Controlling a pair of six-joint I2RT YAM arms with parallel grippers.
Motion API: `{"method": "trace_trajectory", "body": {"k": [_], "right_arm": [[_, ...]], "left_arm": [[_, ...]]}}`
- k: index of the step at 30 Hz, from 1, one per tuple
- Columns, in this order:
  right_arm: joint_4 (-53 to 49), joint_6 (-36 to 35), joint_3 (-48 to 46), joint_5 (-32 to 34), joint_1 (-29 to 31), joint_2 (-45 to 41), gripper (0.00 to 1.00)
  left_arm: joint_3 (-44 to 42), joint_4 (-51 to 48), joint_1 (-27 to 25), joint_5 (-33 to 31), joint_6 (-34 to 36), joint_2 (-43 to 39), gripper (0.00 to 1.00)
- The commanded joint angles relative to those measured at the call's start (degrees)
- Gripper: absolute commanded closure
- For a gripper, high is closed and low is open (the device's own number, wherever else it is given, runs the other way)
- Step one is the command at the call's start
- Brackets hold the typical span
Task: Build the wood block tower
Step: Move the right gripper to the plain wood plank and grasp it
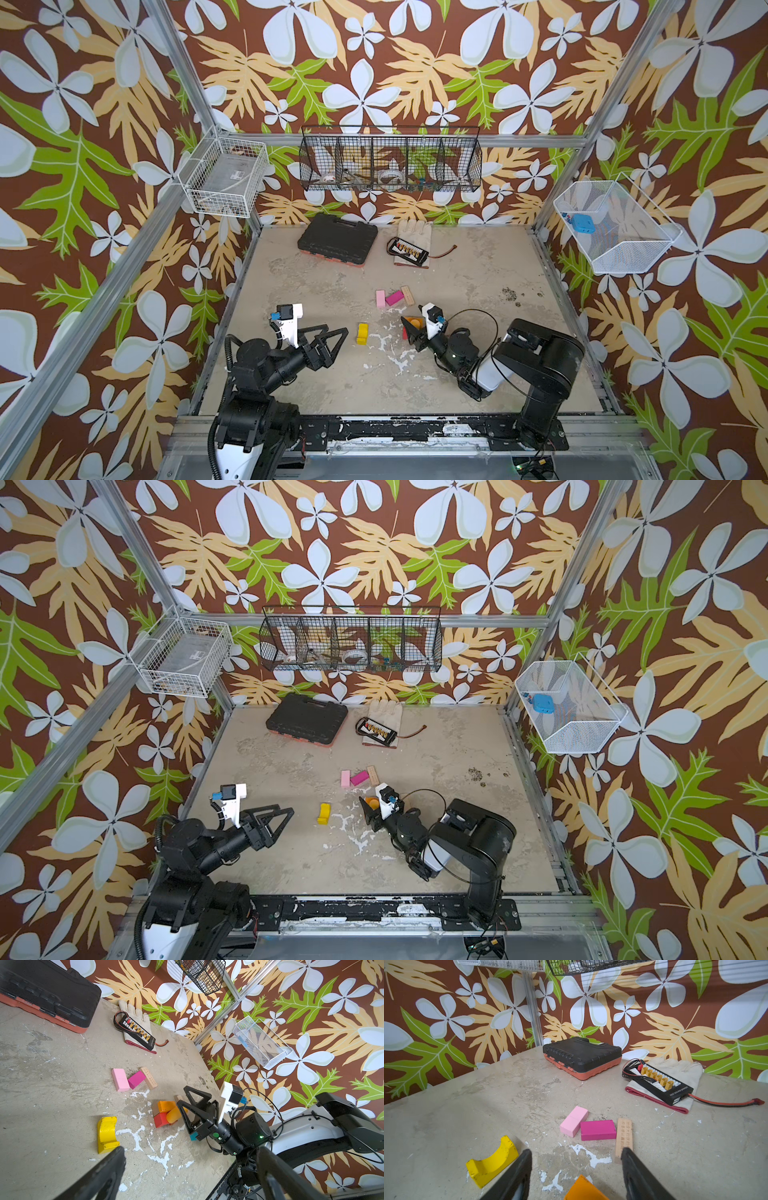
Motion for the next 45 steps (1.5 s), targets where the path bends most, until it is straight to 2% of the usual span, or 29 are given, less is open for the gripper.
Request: {"method": "trace_trajectory", "body": {"k": [1,3,7,9,11,13,17,20,24,26,31,36,45], "right_arm": [[-5.2,3.9,-2.7,1.3,0.3,-7.7,0.31],[-14.4,7.3,-3.6,5.4,0.3,-15.7,0.32],[-46.8,18.6,-0.7,18.4,0.2,-33.5,0.28],[-59.5,23.2,0.3,21.7,-0.1,-40.6,0.23],[-68.7,25.1,1.2,21.7,-0.4,-46.6,0.19],[-77.2,25.5,2.8,20.9,-0.4,-50.0,0.2],[-89.4,27.8,5.5,19.6,-0.5,-51.3,0.21],[-92.9,28.8,7.0,15.7,-1.4,-49.4,0.21],[-91.8,28.3,8.7,2.1,-7.0,-43.0,0.22],[-90.2,27.7,9.7,-1.9,-9.1,-39.0,0.23],[-90.0,27.3,13.0,-0.2,-10.0,-30.8,0.27],[-90.0,26.2,16.1,-1.8,-11.9,-22.1,0.42],[-88.9,24.2,20.1,-3.0,-13.2,-12.1,0.48]], "left_arm": [[-0.2,1.4,-0.1,0.4,-0.3,0.0,0.0],[-0.2,1.4,-0.1,0.4,-0.3,-0.1,0.0],[-0.3,1.4,-0.1,0.3,-0.3,-0.2,0.0],[-0.3,1.4,-0.1,0.3,-0.4,-0.3,0.0],[-0.3,1.3,-0.1,0.2,-0.4,-0.4,0.0],[-0.3,1.4,-0.1,0.2,-0.4,-0.3,0.0],[-0.3,1.4,-0.1,0.0,-0.4,-0.5,0.0],[-0.3,1.4,-0.1,-0.1,-0.4,-0.6,0.0],[-0.3,1.3,-0.1,-0.1,-0.5,-0.1,0.0],[-0.3,1.3,-0.1,-0.1,-0.4,-0.5,0.0],[-0.3,1.4,-0.1,-0.1,-0.4,0.0,0.0],[-0.3,1.5,-0.1,-0.2,-0.4,-0.7,0.0],[-0.3,1.6,0.0,-0.3,-0.5,-0.9,0.0]]}}
